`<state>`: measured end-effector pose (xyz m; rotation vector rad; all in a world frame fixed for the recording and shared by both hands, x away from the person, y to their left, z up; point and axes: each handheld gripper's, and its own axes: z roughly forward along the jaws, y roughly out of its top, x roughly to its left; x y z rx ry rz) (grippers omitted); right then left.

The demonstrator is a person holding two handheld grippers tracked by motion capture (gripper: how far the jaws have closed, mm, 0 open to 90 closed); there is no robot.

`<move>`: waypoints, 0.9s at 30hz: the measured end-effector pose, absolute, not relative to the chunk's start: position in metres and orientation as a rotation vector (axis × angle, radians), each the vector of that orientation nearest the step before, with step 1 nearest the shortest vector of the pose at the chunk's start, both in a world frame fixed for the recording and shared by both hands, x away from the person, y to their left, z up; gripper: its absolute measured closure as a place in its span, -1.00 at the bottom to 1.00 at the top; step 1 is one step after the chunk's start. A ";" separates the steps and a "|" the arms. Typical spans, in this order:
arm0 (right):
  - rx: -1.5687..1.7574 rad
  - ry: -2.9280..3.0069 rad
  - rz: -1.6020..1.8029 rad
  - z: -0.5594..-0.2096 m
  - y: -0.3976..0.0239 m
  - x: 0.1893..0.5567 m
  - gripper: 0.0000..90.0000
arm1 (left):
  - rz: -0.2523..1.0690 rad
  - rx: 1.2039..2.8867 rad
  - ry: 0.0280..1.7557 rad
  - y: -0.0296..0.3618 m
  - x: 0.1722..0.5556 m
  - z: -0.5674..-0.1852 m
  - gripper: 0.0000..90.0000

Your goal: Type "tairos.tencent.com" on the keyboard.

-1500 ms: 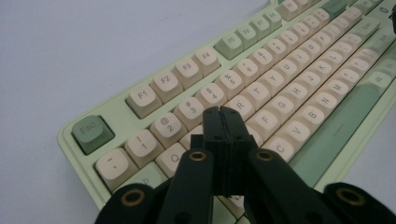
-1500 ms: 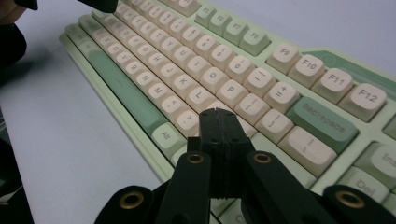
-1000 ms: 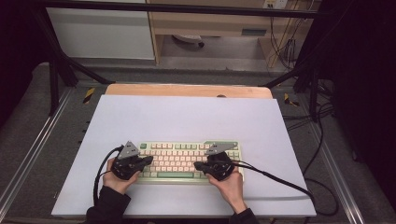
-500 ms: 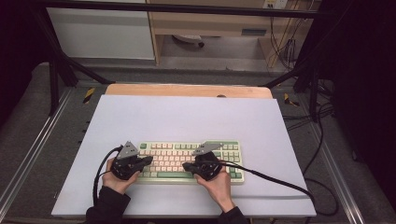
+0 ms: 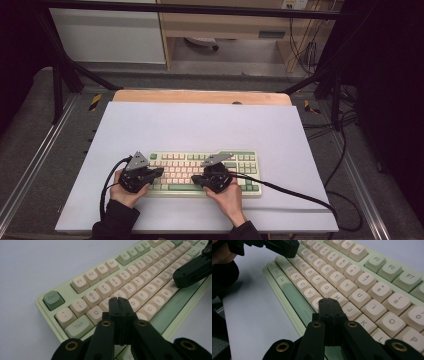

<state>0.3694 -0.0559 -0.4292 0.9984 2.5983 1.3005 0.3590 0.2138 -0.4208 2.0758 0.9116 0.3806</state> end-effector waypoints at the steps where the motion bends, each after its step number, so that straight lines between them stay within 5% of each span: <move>1: 0.991 2.599 1.299 -0.430 -0.055 0.370 1.00 | 0.380 2.075 0.912 0.214 0.359 -0.421 1.00; 27: 0.956 2.589 1.277 -0.422 -0.061 0.368 1.00 | 0.382 2.073 0.911 0.215 0.359 -0.420 1.00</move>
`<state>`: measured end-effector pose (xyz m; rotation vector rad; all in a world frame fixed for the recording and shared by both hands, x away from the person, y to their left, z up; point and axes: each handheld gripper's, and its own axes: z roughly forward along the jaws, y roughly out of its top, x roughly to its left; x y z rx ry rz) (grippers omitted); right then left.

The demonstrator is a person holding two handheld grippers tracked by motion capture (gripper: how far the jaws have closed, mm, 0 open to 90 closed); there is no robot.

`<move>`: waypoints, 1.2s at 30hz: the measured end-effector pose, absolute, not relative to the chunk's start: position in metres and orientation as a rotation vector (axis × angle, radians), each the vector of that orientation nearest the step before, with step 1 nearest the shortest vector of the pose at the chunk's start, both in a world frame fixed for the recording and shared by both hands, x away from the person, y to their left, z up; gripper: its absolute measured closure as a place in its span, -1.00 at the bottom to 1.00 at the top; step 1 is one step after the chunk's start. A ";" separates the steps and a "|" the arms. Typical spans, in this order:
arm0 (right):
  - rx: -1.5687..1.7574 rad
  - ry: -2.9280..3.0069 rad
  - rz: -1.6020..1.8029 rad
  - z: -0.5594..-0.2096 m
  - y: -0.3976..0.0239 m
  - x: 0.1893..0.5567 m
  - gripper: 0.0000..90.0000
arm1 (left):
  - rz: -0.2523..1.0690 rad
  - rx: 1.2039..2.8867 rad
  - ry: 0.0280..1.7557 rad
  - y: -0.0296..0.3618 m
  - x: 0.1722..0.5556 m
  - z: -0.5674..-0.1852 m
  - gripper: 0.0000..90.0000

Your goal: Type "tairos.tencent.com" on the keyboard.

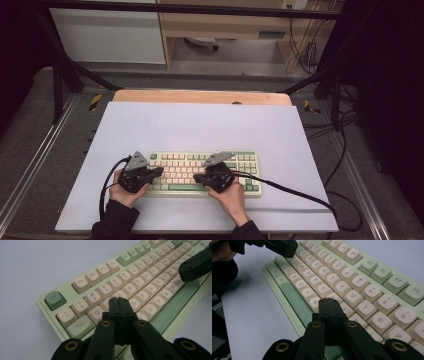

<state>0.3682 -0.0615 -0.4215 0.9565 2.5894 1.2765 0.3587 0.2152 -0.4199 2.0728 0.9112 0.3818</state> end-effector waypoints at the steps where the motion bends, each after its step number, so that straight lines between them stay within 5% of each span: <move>1: 0.956 2.587 1.273 -0.421 -0.062 0.368 1.00 | 0.383 2.073 0.910 0.215 0.359 -0.420 1.00; 36: 1.070 2.501 1.221 -0.414 -0.138 0.364 1.00 | 0.379 2.091 0.875 0.197 0.360 -0.414 1.00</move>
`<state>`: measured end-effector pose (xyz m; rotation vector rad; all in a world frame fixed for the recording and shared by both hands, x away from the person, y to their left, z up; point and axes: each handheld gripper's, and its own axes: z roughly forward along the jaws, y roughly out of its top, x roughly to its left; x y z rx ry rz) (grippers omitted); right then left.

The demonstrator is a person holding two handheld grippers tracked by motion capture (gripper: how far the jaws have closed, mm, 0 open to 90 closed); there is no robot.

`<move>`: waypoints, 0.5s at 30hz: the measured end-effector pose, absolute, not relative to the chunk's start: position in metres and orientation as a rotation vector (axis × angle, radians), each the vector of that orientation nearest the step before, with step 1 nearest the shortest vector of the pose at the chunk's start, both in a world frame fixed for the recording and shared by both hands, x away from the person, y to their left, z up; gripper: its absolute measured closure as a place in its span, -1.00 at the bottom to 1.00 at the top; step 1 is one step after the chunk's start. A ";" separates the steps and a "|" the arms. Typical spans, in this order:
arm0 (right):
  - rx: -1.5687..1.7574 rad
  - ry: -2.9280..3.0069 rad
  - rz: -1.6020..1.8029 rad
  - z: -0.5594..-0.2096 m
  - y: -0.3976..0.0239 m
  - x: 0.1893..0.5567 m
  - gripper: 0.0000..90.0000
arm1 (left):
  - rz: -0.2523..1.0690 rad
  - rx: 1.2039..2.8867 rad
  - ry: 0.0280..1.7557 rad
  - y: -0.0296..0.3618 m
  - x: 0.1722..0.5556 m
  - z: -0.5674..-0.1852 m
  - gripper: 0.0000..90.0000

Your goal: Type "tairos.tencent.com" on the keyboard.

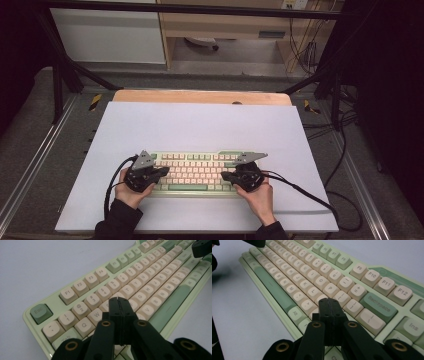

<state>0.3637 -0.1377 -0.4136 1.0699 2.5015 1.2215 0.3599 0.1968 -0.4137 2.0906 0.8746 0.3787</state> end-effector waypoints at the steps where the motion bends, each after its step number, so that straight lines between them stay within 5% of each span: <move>1: 1.081 2.499 1.225 -0.414 -0.139 0.363 1.00 | 0.377 2.090 0.875 0.195 0.361 -0.413 1.00; 15: 1.101 2.483 1.226 -0.419 -0.155 0.359 1.00 | 0.378 2.128 0.851 0.167 0.372 -0.413 1.00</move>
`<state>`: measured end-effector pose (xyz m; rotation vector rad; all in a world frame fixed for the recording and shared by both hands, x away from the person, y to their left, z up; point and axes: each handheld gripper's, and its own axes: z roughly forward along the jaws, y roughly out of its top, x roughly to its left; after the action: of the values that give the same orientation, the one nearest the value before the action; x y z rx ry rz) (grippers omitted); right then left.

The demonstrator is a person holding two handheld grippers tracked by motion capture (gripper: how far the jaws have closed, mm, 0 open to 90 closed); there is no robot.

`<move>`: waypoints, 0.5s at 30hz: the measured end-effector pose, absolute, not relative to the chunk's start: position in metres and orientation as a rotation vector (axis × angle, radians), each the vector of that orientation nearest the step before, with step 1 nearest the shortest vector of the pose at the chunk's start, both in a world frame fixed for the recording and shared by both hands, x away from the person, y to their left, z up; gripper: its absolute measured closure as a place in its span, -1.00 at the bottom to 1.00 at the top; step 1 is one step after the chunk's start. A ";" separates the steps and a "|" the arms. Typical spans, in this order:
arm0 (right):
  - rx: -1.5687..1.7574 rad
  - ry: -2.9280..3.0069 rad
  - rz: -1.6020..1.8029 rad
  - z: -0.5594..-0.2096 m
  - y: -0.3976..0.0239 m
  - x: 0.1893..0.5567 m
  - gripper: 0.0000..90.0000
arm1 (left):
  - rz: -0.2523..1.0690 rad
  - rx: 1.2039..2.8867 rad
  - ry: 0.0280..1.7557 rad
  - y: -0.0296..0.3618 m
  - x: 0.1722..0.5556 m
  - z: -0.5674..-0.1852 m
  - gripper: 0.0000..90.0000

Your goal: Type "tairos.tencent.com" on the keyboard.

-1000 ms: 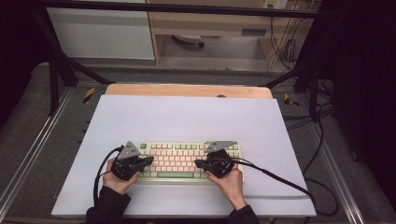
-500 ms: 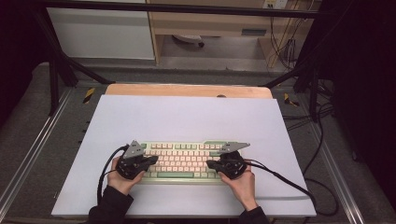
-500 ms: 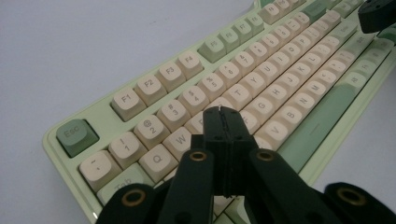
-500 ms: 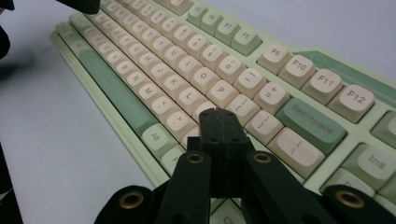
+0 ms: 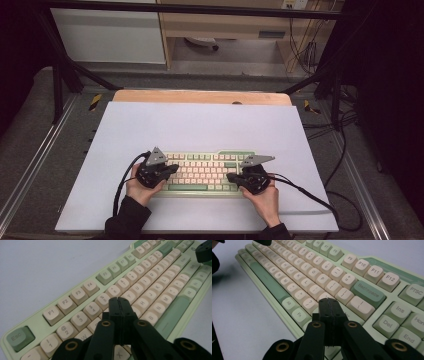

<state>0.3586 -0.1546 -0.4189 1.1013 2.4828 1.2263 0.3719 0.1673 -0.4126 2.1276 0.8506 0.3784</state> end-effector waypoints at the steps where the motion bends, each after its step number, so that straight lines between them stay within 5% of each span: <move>1: 1.099 2.482 1.229 -0.419 -0.155 0.359 1.00 | 0.378 2.131 0.849 0.165 0.373 -0.413 1.00; 15: 1.113 2.474 1.234 -0.420 -0.158 0.357 1.00 | 0.374 2.147 0.858 0.149 0.383 -0.424 1.00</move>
<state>0.3573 -0.1575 -0.4196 1.1125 2.4738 1.2336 0.3826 0.1489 -0.4239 2.1469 0.8578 0.3736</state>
